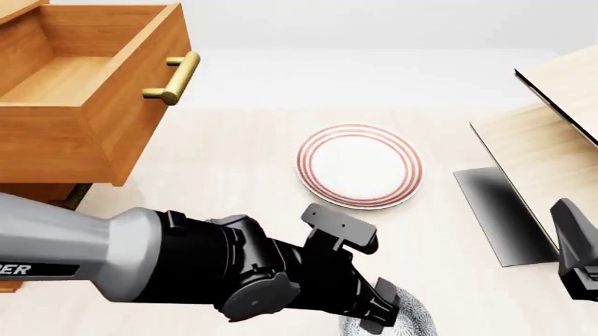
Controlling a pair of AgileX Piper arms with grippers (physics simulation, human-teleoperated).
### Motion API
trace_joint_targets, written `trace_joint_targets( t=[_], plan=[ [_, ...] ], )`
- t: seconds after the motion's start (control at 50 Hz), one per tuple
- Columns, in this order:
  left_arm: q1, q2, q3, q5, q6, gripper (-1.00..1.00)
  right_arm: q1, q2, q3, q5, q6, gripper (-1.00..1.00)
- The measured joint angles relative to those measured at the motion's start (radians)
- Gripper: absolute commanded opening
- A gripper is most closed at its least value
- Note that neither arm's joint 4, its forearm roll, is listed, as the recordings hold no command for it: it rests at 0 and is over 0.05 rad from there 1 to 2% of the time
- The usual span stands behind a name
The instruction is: Open the top drawer of the cabinet and put the bowl in it.
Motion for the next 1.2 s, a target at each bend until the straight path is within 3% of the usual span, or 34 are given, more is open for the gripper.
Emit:
trace_joint_targets(
  t=[0.96, 0.98, 1.2],
  plan=[
    [-0.038, 0.125, 0.032, -0.128, -0.083, 1.0, 0.0, 0.0, 0.0, 0.0, 0.0, 1.0],
    [-0.038, 0.127, 0.033, -0.13, -0.084, -1.0, 0.0, 0.0, 0.0, 0.0, 0.0, 1.0],
    [-0.033, 0.117, 0.044, -0.133, -0.086, -1.0, 0.0, 0.0, 0.0, 0.0, 0.0, 1.0]
  ],
)
